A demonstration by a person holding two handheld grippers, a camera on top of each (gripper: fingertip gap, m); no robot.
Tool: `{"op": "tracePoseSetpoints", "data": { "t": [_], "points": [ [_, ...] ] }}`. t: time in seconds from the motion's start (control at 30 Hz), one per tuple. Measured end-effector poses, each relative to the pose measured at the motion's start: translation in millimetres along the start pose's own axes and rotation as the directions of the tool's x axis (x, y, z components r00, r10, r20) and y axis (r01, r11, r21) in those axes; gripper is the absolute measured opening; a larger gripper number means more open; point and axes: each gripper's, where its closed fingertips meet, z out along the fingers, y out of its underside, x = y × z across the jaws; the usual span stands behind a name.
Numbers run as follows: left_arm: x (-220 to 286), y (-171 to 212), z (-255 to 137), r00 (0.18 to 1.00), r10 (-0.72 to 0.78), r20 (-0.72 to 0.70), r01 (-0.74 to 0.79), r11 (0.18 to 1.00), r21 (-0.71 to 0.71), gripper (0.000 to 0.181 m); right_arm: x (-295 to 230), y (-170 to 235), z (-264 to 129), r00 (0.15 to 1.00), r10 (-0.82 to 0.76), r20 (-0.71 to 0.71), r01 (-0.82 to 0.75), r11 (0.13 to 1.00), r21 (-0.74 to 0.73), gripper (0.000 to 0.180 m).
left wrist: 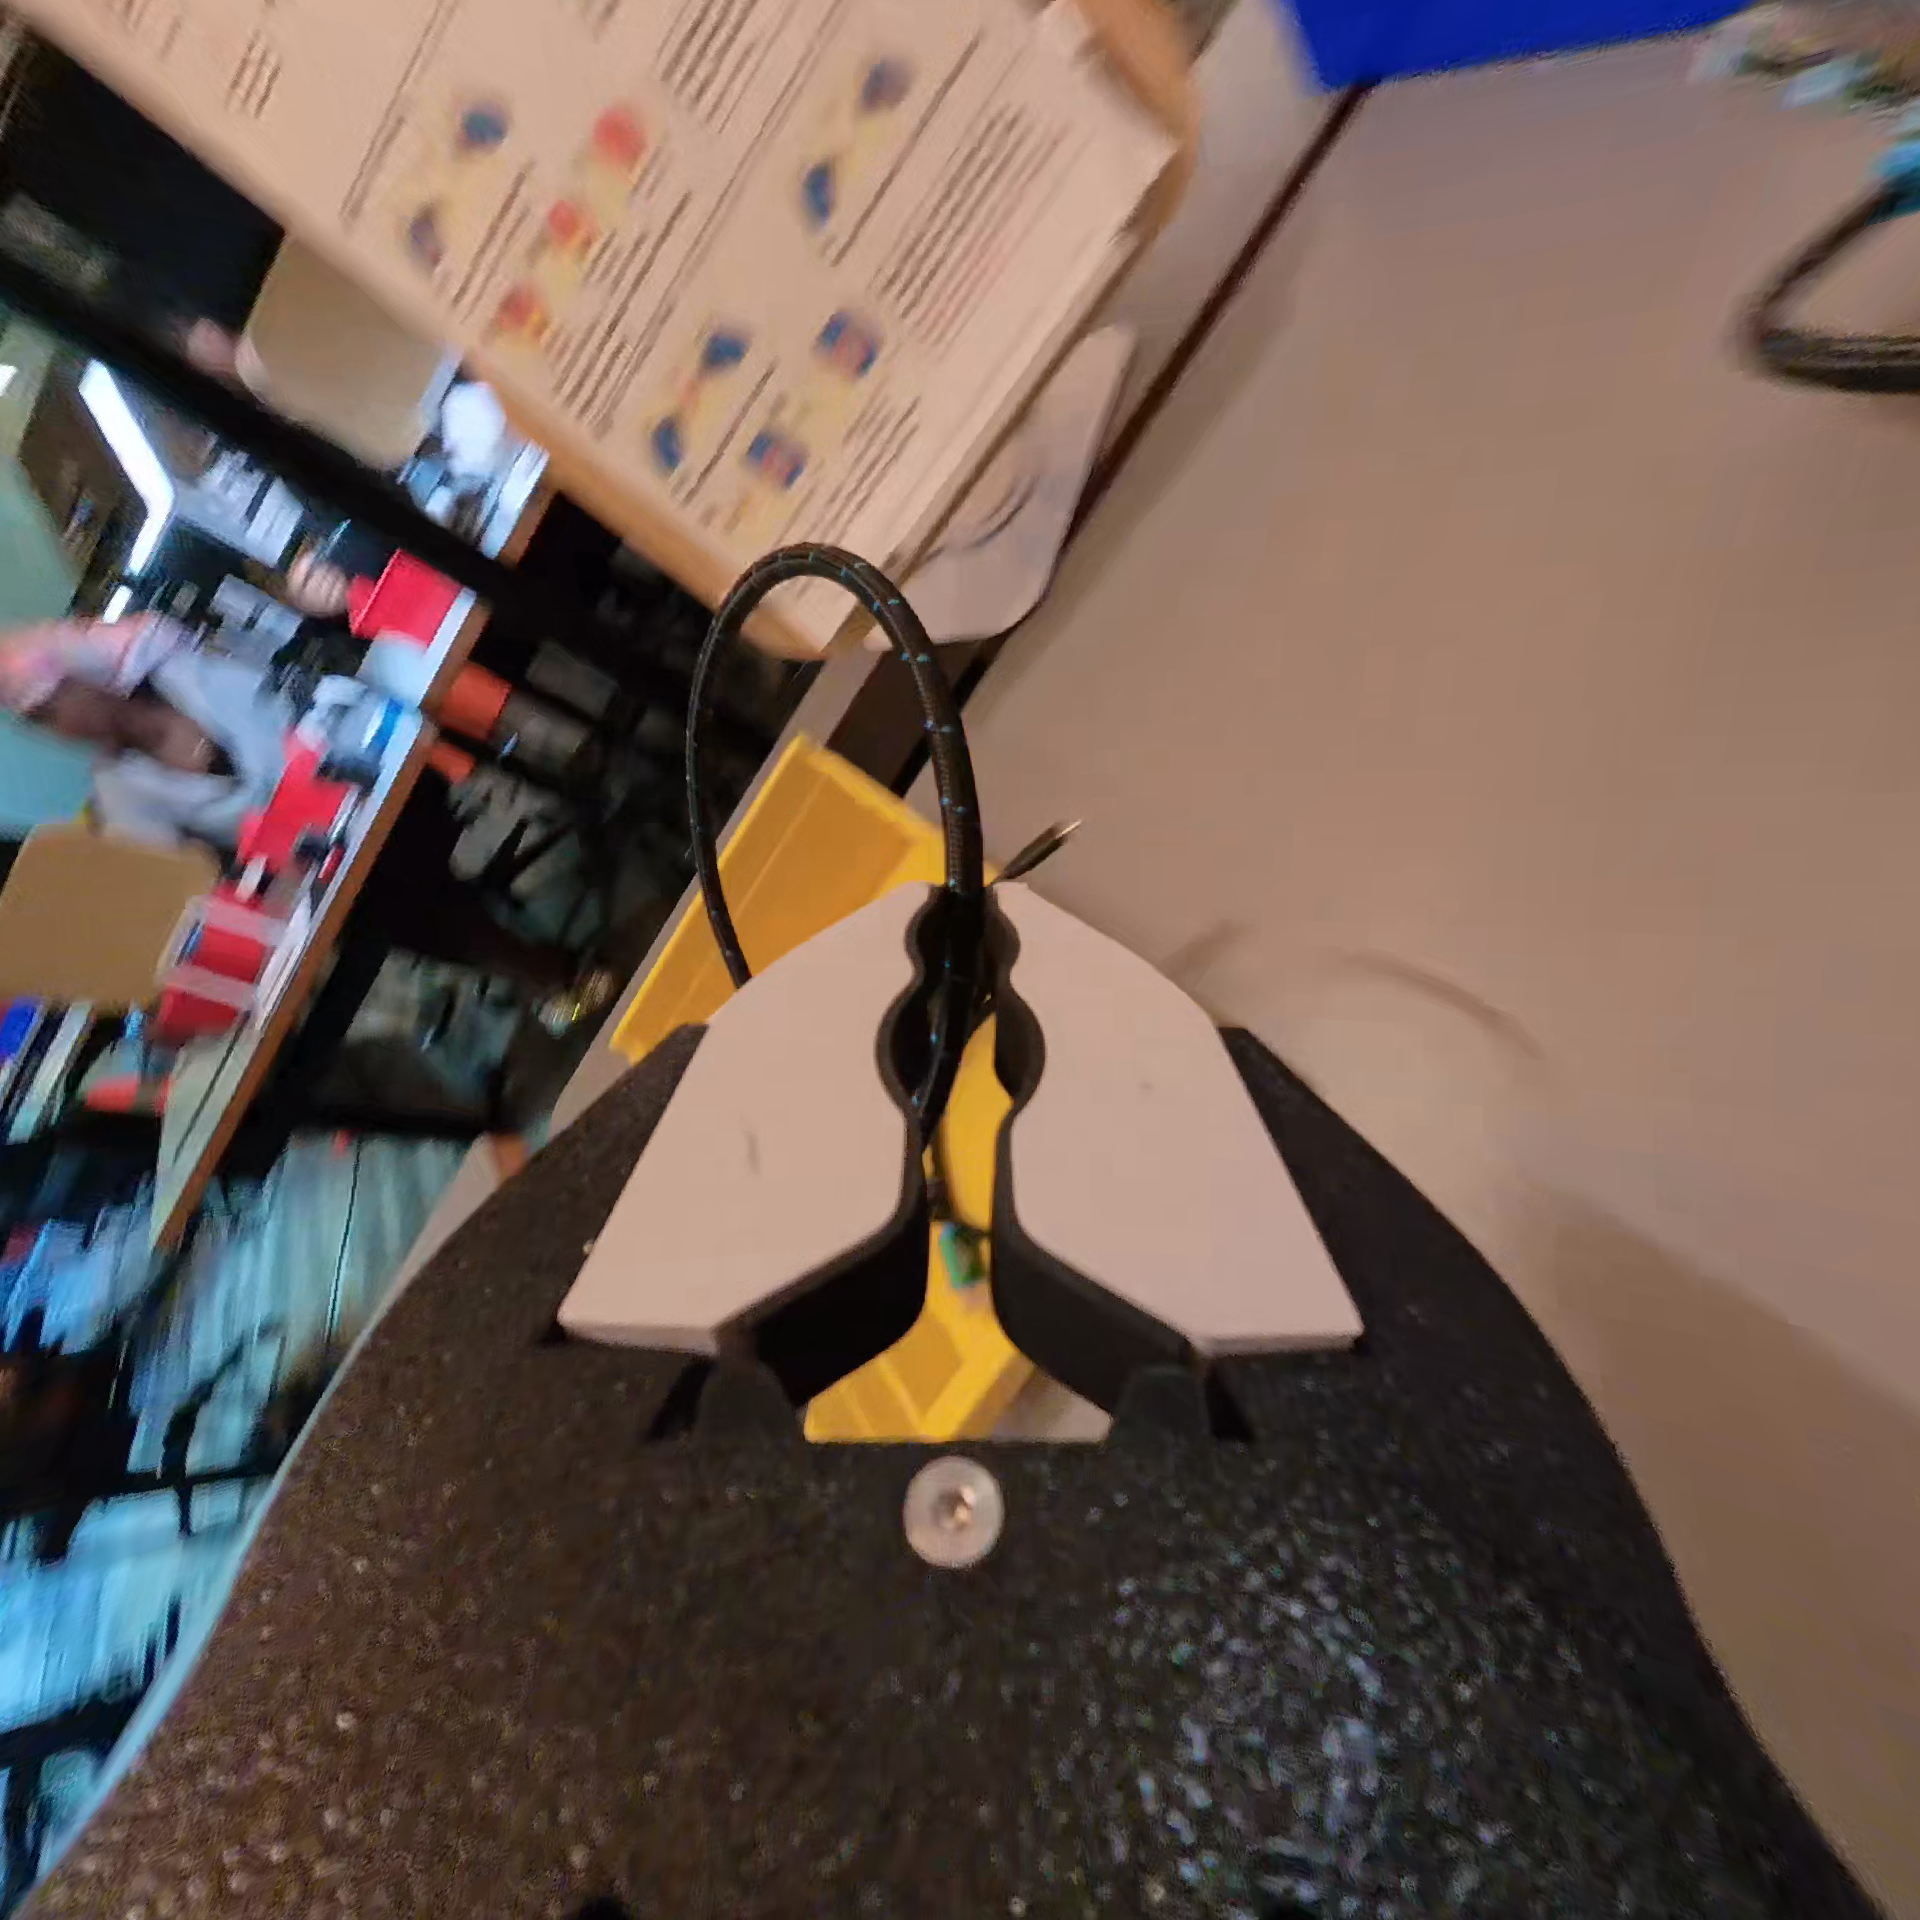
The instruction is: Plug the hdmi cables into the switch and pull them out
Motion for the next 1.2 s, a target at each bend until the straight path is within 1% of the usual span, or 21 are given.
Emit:
{"op": "tracePoseSetpoints", "data": {
  "t": [0.03,0.1,0.17,0.27,0.37,0.47,0.5,0.57,0.63,0.7,0.77,0.8,0.83,0.87,0.9,0.93,1.0,1.03,1.1,1.13,1.2],
  "points": [
    [16.4,-7.3,1.7,0.997,0.058,-0.045,-0.056,0.998,0.029,0.006,0.0,-2.3,-3.4,1.0,-0.001,0.001,0.001,1.0,0.012,0.022],
    [51.2,-8.5,9.6,0.978,0.176,-0.114,-0.17,0.984,0.058,0.006,0.6,-8.2,-14.3,1.0,0.001,0.0,-0.001,0.999,0.042,0.022],
    [88.4,-3.0,19.5,0.946,0.286,-0.15,-0.271,0.956,0.113,0.006,0.5,-15.5,-28.9,1.0,0.013,0.003,-0.014,0.996,0.088,0.022],
    [142.6,12.2,31.4,0.893,0.419,-0.166,-0.393,0.904,0.169,0.006,-1.3,-24.4,-47.1,1.0,0.028,0.0,-0.027,0.988,0.152,0.022],
    [188.8,25.4,36.6,0.834,0.528,-0.16,-0.494,0.844,0.209,0.006,1.6,-28.2,-54.9,0.999,0.036,-0.025,-0.031,0.982,0.187,0.022],
    [230.0,39.5,36.0,0.789,0.57,-0.231,-0.516,0.818,0.255,0.006,3.6,-25.3,-52.1,0.999,0.042,-0.028,-0.037,0.983,0.179,0.022],
    [239.4,45.6,35.3,0.781,0.566,-0.266,-0.508,0.822,0.258,0.006,3.4,-23.7,-50.1,0.999,0.042,-0.025,-0.038,0.985,0.171,0.022],
    [248.6,50.8,32.0,0.795,0.523,-0.306,-0.453,0.849,0.273,0.006,2.4,-20.2,-46.1,0.999,0.037,-0.02,-0.034,0.989,0.145,0.022],
    [252.7,57.9,28.3,0.814,0.451,-0.366,-0.377,0.889,0.259,0.006,1.3,-18.5,-43.8,0.999,0.034,-0.016,-0.031,0.991,0.132,0.022],
    [252.6,63.1,25.1,0.843,0.333,-0.422,-0.262,0.94,0.219,0.009,0.9,-17.8,-43.0,0.999,0.035,-0.013,-0.033,0.991,0.13,0.022],
    [247.2,65.9,22.5,0.865,0.172,-0.472,-0.11,0.982,0.156,0.024,1.6,-16.8,-42.4,0.999,0.036,-0.015,-0.034,0.991,0.126,0.022],
    [238.6,65.3,23.1,0.882,0.083,-0.465,-0.027,0.992,0.125,0.028,2.0,-16.2,-41.9,0.999,0.036,-0.015,-0.034,0.992,0.124,0.022],
    [229.0,63.0,23.6,0.89,-0.012,-0.455,0.067,0.992,0.106,0.03,2.0,-15.7,-41.4,0.999,0.036,-0.015,-0.034,0.992,0.121,0.022],
    [220.3,61.2,23.7,0.881,-0.122,-0.458,0.177,0.981,0.079,0.031,2.2,-15.0,-40.6,0.999,0.034,-0.016,-0.032,0.993,0.116,0.022],
    [208.6,63.1,27.0,0.863,-0.259,-0.435,0.297,0.955,0.021,0.031,2.3,-14.3,-39.9,0.999,0.032,-0.019,-0.029,0.993,0.111,0.022],
    [195.6,70.2,32.8,0.834,-0.403,-0.377,0.412,0.909,-0.059,0.032,2.1,-13.6,-39.2,0.999,0.031,-0.019,-0.029,0.994,0.106,0.022],
    [181.3,94.9,40.8,0.73,-0.636,-0.25,0.589,0.771,-0.242,0.034,1.5,-12.8,-38.3,0.999,0.029,-0.016,-0.027,0.995,0.101,0.022],
    [180.5,107.6,43.1,0.674,-0.711,-0.2,0.64,0.697,-0.323,0.035,1.6,-12.6,-38.1,0.999,0.029,-0.017,-0.027,0.995,0.1,0.022],
    [183.2,121.9,47.5,0.601,-0.782,-0.162,0.682,0.608,-0.406,0.037,1.9,-12.6,-37.9,0.999,0.032,-0.016,-0.03,0.994,0.103,0.022],
    [183.5,126.3,50.1,0.586,-0.798,-0.142,0.692,0.584,-0.425,0.037,1.8,-12.5,-37.8,0.999,0.033,-0.014,-0.031,0.994,0.103,0.022],
    [188.4,127.0,54.5,0.576,-0.804,-0.147,0.681,0.571,-0.458,0.039,1.5,-12.5,-37.6,0.999,0.032,-0.013,-0.03,0.994,0.103,0.022]
  ]
}}
